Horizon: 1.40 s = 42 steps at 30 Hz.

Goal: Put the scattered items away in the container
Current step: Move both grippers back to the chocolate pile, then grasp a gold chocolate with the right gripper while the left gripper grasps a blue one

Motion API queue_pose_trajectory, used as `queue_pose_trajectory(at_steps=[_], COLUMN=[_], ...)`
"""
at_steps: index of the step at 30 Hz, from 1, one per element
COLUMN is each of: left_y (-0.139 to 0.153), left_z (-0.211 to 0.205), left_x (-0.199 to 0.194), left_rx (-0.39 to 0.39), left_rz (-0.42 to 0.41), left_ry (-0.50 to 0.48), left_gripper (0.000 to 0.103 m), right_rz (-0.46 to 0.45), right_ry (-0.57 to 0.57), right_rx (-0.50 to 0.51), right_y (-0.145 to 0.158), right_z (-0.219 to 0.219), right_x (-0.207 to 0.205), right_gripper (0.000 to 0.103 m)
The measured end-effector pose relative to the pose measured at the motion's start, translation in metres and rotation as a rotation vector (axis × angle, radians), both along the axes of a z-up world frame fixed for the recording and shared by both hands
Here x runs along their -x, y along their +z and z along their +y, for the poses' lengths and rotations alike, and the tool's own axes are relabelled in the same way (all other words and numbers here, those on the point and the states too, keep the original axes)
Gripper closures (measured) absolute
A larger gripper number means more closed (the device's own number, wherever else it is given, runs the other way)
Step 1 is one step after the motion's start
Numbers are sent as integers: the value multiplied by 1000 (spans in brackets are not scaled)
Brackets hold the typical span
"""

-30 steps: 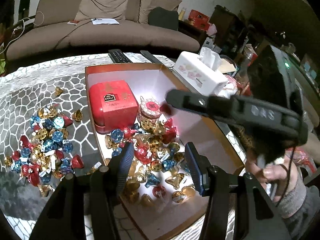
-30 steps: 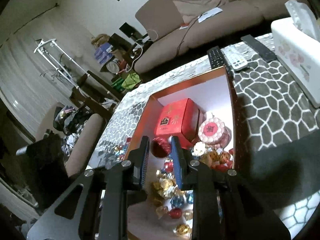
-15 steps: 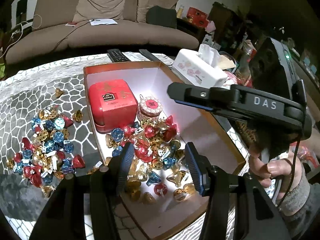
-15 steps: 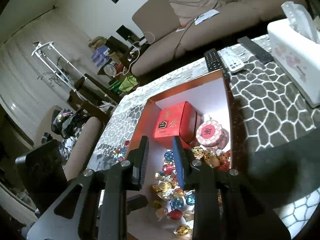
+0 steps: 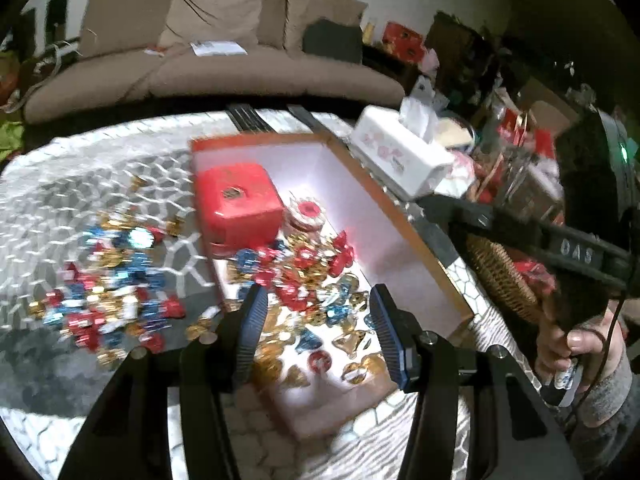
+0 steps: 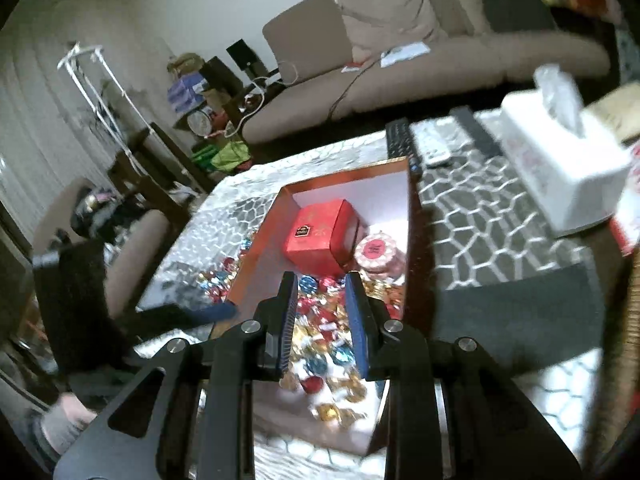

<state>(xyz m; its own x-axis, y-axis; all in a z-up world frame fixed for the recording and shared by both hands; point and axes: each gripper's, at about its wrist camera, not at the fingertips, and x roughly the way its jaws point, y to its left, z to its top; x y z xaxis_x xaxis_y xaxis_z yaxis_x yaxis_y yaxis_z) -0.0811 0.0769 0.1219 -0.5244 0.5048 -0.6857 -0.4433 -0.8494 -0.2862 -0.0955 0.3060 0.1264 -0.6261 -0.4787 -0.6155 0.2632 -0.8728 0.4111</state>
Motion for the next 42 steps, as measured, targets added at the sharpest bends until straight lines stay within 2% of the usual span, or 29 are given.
queue_pose_trajectory(at_steps=[3, 7, 10, 13, 16, 19, 22, 29, 32, 35, 39, 42], left_y=[10, -2, -16, -22, -30, -44, -56, -75, -78, -80, -86, -94], left_z=[-48, -119, -160, -182, -192, -200, -203, -205, -198, -191, -183, -181], left_x=[-22, -45, -55, -55, -44, -24, -5, 34, 40, 42, 53, 61], left_rx=[7, 116, 121, 105, 144, 133, 112, 136, 155, 140, 175, 171], left_rz=[25, 10, -11, 2, 37, 30, 16, 8, 19, 20, 13, -14], left_ry=[67, 218, 309, 370, 387, 386, 378, 380, 348, 328, 336, 340], left_gripper=[49, 49, 49, 49, 49, 49, 49, 49, 49, 49, 49, 49], right_rz=[57, 129, 133, 127, 119, 93, 63, 28, 7, 1, -33, -48], right_ry=[17, 71, 103, 119, 137, 133, 104, 91, 98, 109, 114, 103], right_rx=[-59, -115, -133, -150, -179, -183, -192, -310, -340, -363, -370, -399], right_y=[23, 42, 38, 24, 10, -9, -31, -83, -101, -110, -118, -121], right_z=[-13, -48, -81, -117, -157, -190, -215, -268, -277, -282, -286, -287], right_x=[-32, -65, -77, -87, -92, -84, -63, -23, -12, -1, 14, 19], right_gripper=[77, 75, 75, 75, 75, 75, 75, 75, 75, 75, 76, 77])
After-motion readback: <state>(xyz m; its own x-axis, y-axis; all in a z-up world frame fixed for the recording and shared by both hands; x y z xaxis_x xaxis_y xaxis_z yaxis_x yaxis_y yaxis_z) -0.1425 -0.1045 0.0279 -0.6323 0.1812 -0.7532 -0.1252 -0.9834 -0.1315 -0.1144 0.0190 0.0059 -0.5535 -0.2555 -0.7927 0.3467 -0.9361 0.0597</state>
